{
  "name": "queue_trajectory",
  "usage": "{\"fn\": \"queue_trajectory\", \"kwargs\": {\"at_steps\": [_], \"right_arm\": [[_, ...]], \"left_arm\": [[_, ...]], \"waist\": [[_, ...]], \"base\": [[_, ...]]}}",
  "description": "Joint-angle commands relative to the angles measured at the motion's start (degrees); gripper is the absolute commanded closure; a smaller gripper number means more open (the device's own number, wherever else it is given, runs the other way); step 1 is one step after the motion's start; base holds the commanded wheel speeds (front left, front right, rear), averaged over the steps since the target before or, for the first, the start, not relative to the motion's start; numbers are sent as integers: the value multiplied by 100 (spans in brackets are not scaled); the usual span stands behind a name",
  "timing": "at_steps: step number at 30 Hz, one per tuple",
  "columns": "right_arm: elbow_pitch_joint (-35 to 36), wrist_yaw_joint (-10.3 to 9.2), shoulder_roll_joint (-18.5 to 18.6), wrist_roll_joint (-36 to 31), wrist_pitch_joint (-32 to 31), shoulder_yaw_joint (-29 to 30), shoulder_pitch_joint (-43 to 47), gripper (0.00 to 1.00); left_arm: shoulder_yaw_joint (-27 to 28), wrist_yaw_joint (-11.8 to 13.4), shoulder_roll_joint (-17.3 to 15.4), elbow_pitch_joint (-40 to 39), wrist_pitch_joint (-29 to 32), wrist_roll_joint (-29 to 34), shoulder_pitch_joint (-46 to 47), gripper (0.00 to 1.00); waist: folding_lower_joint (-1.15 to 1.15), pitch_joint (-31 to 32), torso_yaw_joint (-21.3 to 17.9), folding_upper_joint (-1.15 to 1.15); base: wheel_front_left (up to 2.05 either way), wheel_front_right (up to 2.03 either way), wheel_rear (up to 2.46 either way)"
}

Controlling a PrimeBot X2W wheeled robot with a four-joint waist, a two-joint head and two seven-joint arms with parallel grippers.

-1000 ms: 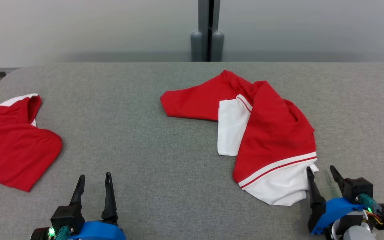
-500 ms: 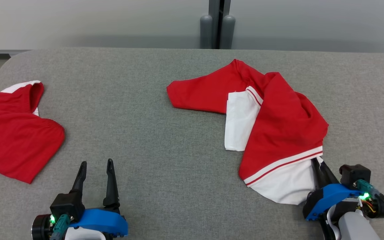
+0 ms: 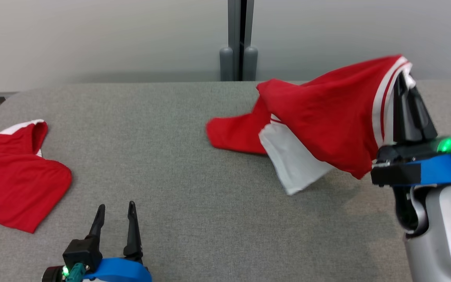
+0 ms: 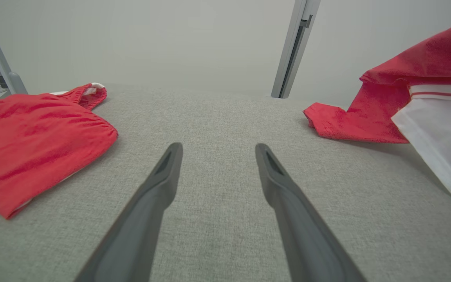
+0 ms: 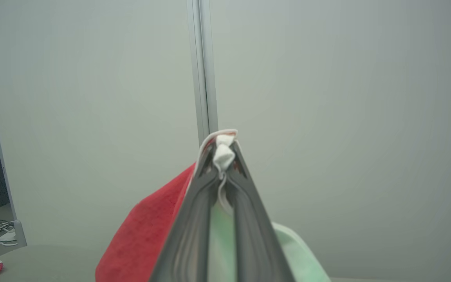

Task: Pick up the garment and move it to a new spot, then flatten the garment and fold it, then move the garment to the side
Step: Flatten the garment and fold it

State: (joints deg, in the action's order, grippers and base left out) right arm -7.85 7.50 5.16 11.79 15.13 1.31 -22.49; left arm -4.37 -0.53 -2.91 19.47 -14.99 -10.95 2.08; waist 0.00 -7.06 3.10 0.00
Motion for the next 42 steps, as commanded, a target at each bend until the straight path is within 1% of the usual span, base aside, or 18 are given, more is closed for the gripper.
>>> {"fn": "queue_trajectory", "kwargs": {"at_steps": [1, 5, 8, 14, 16, 18, 21, 23, 27, 28, 30, 31, 32, 33, 35, 37, 39, 42], "right_arm": [[115, -1, 118, 23, 3, -84, -167, 100], [354, -2, 338, 51, 3, -483, -571, 100], [374, -1, 367, 134, 3, -820, -905, 100], [218, -1, 71, 547, -20, -1849, -1666, 100], [178, -2, -33, 756, -28, -2086, -1876, 100], [136, -2, -101, 941, -25, -2175, -1983, 100], [47, -2, -153, 1029, -17, -2022, -1982, 100], [-113, -2, -110, 1004, -11, -1738, -1825, 100], [-666, -2, 346, 752, -40, -1119, -1454, 100], [-877, -2, 440, 749, -46, -907, -1350, 100], [-1412, -1, 737, 472, -77, -604, -1151, 100], [-1743, -3, 806, 429, -119, -377, -1067, 89], [-2053, -1, 922, 241, -129, -181, -999, 20], [-2310, -1, 1001, 83, -113, -6, -980, 0], [-2824, -1, 1074, -159, -80, 525, -893, 0], [-3147, -1, 1010, -335, -39, 966, -854, 0], [-3286, -1, 943, -569, -17, 1183, -833, 0], [-3354, -1, 800, -703, 8, 1230, -852, 0]], "left_arm": [[-27, -15, 1, 10, -29, -33, -42, 0], [-120, -13, 1, 54, -29, -87, -155, 0], [-185, -4, 0, 63, -29, -113, -240, 0], [-268, -7, 1, 90, -29, -156, -343, 0], [-311, 0, 0, 101, -29, -173, -346, 0], [-361, -3, 1, 113, -29, -195, -340, 0], [-417, 24, 1, 96, -29, -221, -357, 0], [-420, 43, 0, 77, -29, -224, -384, 0], [-391, 59, 1, 56, -29, -219, -412, 0], [-386, 60, 3, 51, -29, -228, -401, 0], [-378, 58, 0, 50, -29, -248, -342, 0], [-385, 51, 2, 43, -29, -244, -300, 0], [-400, 40, 2, 42, -29, -238, -258, 0], [-411, 28, 1, 52, -29, -216, -231, 0], [-418, 21, 0, 66, -29, -211, -172, 0], [-438, 10, 2, 73, -29, -203, -108, 0], [-426, 27, -1, 69, -29, -192, -68, 0], [-417, 14, 1, 68, -29, -167, -37, 0]], "waist": [[0, 115, -45, 0], [0, 295, 3, 0], [0, 389, 85, 0], [0, 436, 318, 0], [0, 428, 425, 0], [0, 420, 534, 0], [0, 390, 680, 0], [0, 361, 747, 0], [0, 281, 830, 0], [0, 240, 835, 0], [0, 155, 836, 0], [0, 97, 832, 0], [0, 60, 831, 0], [0, 18, 821, 0], [0, -48, 801, 0], [0, -95, 777, 0], [0, -134, 735, 0], [0, -169, 670, 0]], "base": [[0, 0, 0], [0, 0, 0], [0, 0, 0], [0, 0, 0], [0, 0, 0], [0, 0, 0], [0, 0, 0], [0, 0, 0], [0, 0, 0], [0, 0, 0], [0, 0, 0], [0, 0, 0], [0, 0, 0], [0, 0, 0], [0, 0, 0], [0, 0, 0], [0, 0, 0], [0, 0, 0]]}}
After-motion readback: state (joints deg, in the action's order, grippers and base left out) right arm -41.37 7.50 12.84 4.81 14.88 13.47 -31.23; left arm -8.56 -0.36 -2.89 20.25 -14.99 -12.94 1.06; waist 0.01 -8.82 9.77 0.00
